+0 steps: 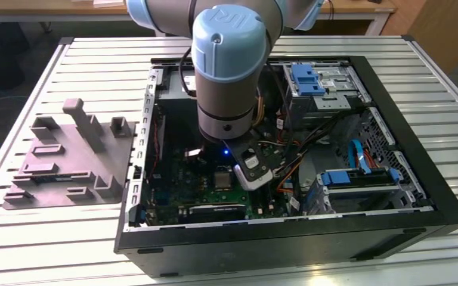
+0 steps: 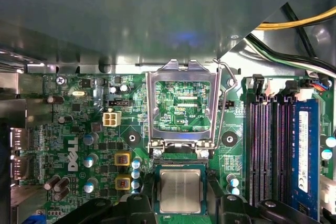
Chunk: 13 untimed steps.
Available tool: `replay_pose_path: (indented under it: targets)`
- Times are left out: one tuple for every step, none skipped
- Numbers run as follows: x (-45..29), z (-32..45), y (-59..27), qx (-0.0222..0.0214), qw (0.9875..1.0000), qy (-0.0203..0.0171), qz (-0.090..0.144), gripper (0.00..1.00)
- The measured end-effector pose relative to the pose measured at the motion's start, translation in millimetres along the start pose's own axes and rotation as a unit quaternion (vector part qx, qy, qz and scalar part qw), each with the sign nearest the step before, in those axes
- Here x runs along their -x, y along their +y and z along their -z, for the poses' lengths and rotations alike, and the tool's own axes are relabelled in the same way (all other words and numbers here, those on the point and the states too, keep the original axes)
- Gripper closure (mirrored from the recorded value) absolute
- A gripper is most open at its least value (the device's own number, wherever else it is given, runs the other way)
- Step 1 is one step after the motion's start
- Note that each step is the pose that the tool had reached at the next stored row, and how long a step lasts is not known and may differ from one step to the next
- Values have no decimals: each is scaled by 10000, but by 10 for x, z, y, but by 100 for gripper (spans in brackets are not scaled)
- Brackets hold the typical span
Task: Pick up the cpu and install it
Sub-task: 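Place the cpu into insertion slot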
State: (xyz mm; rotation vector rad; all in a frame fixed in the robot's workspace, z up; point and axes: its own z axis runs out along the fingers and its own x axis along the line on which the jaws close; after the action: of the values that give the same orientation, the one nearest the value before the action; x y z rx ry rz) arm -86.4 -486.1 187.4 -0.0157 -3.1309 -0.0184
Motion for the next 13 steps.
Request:
replay_pose_path:
  targets:
    - [0,-6,0,-1,10000,0,-3,53]
    - [0,-12,0,-1,10000,0,-7,53]
    - [0,-17,0,0,10000,0,-15,53]
    - [0,-21,0,1,10000,0,-26,53]
    - [0,-26,0,2,10000,-1,-38,53]
    - [1,-27,1,2,10000,-1,-47,53]
    - [1,-27,0,1,10000,-1,-54,53]
    - [2,-28,0,1,10000,0,-57,53]
    - [3,-28,0,1,10000,0,-58,53]
    - [3,-29,0,2,10000,-1,-59,53]
    - [3,-30,0,2,10000,-1,-59,53]
    - [4,-30,0,3,10000,-2,-59,53]
    - [4,-30,1,3,10000,-2,-59,53]
